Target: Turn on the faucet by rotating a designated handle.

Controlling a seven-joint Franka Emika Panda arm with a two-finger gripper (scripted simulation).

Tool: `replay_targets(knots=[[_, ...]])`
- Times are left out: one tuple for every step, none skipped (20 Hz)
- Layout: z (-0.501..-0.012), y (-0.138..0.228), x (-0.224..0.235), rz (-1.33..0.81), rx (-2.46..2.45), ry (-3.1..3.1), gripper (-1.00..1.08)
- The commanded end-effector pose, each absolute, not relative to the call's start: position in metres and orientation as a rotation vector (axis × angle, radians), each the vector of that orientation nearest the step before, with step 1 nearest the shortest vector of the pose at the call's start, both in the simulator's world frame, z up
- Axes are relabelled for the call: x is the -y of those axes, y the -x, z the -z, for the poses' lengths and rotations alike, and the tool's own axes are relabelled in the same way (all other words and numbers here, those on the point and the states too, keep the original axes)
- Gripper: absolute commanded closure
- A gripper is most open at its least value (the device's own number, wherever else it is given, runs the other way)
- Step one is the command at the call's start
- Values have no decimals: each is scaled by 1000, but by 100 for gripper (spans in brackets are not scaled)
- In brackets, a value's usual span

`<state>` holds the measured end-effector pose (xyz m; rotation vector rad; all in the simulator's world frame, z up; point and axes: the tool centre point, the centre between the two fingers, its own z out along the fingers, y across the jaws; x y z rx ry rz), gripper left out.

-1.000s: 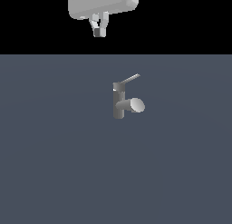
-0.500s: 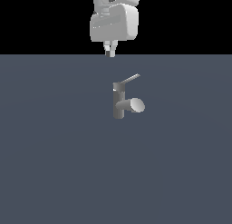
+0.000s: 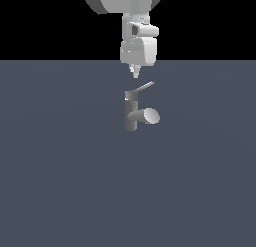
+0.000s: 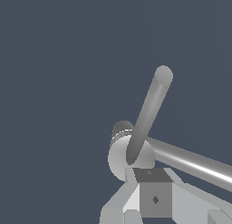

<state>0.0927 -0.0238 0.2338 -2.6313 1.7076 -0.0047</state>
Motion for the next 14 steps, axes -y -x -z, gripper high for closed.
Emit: replay_targets(knots=[[-221, -107, 37, 6, -1790, 2579, 108], [-217, -112, 42, 5, -1818, 2560, 108], [-212, -116, 47, 5, -1844, 2542, 108], [-208, -120, 51, 5, -1869, 2524, 108], [-205, -124, 56, 4, -1892, 2508, 108], [-201, -128, 60, 4, -1913, 2492, 108], [-198, -131, 63, 4, -1932, 2477, 108], [-195, -133, 67, 3, -1950, 2464, 108], [-193, -136, 70, 3, -1965, 2452, 108], [-191, -138, 73, 3, -1979, 2440, 108], [-189, -140, 76, 2, -1992, 2430, 108], [-187, -142, 78, 2, -2003, 2421, 108], [-186, -143, 80, 2, -2012, 2414, 108], [-184, -144, 82, 1, -2020, 2407, 108]])
